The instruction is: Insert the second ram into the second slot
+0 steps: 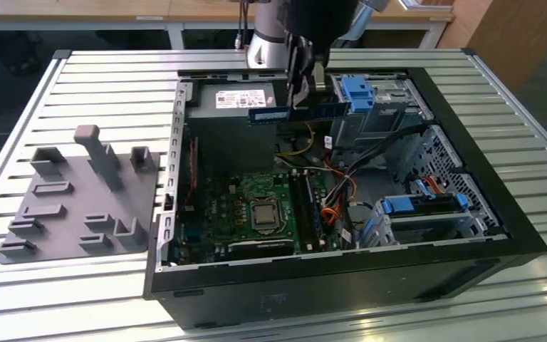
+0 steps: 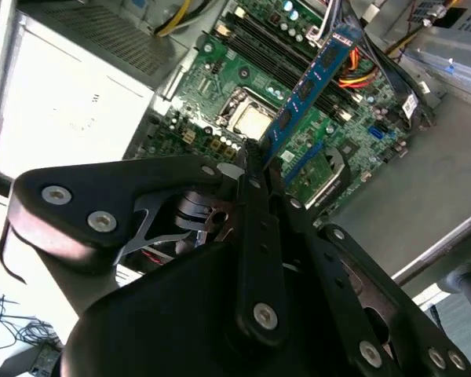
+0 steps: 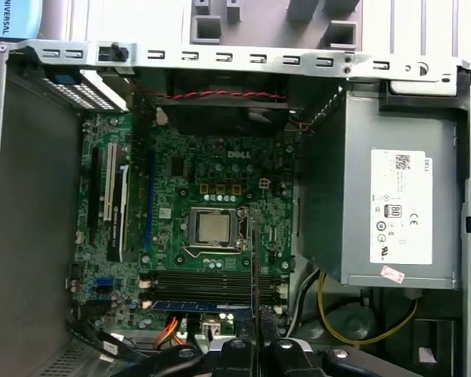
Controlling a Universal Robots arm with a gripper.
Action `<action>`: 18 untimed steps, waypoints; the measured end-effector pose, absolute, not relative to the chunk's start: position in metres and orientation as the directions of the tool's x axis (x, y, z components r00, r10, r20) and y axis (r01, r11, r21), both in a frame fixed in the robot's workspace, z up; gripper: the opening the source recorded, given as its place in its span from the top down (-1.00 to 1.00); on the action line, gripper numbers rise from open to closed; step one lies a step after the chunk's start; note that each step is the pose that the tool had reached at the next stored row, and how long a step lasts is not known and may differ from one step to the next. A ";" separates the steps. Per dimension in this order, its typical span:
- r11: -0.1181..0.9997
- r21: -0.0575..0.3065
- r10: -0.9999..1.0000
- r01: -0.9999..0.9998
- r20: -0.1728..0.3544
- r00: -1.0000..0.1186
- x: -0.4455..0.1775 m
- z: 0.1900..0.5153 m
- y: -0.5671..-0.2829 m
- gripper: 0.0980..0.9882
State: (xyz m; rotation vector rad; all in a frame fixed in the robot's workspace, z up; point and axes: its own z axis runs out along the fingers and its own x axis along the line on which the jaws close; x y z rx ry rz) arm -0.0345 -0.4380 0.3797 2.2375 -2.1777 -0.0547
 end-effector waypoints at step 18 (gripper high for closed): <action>0.181 0.038 -0.983 -0.983 -0.007 -0.181 -0.035 0.373 -0.450 0.90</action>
